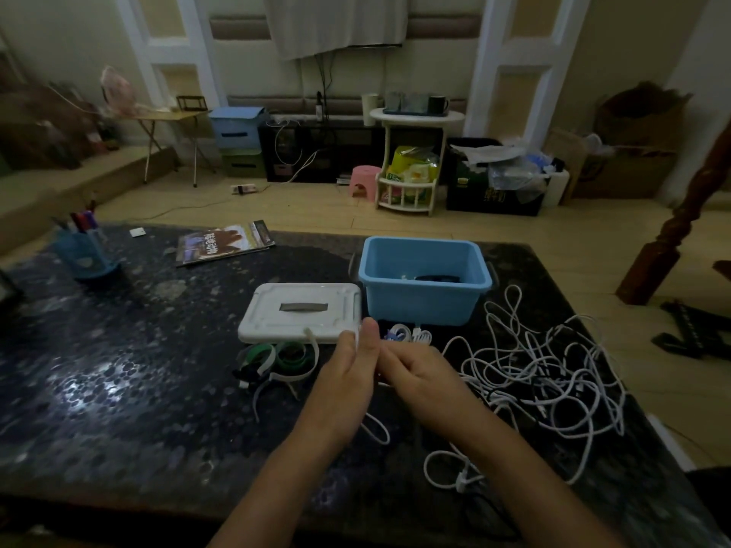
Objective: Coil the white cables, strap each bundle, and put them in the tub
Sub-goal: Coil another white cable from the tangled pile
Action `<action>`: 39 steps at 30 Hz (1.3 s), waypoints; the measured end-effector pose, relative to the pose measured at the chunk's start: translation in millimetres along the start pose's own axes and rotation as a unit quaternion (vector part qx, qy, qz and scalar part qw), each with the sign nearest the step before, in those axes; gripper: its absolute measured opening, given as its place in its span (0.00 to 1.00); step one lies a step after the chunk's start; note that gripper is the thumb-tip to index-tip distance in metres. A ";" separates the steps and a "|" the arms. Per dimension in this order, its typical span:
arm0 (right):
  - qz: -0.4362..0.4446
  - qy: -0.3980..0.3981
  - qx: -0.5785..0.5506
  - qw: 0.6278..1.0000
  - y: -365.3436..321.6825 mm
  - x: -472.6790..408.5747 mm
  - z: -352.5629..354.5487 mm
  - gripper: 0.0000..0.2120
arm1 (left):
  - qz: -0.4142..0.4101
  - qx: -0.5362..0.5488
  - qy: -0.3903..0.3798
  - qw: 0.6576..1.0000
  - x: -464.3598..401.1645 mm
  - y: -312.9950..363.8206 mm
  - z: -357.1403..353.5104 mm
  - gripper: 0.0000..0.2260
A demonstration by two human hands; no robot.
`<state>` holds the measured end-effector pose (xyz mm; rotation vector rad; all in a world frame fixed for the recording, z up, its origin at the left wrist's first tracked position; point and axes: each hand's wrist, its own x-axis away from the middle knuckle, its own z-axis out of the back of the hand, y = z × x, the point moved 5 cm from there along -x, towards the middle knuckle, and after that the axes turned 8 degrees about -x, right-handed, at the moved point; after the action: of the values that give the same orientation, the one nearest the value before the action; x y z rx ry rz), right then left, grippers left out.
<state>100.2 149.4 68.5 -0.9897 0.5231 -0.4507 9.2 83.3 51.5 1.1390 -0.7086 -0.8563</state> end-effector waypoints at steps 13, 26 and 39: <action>0.003 -0.071 0.070 0.995 2.8 7.2 -3.3 0.06 | -0.016 -0.003 0.131 0.991 -11.3 2.1 20.9 0.22; -0.003 -0.108 0.245 0.963 24.1 7.0 -12.0 0.14 | 0.000 0.256 0.028 0.966 -14.5 12.2 31.0 0.23; -0.084 0.075 0.036 0.993 30.0 -4.2 31.6 0.16 | -0.072 -0.137 -0.044 0.987 -11.6 11.6 20.4 0.23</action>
<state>119.6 187.0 57.3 -0.9381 0.5562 -0.6946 -11.3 85.8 67.6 0.9160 -0.5645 -1.0974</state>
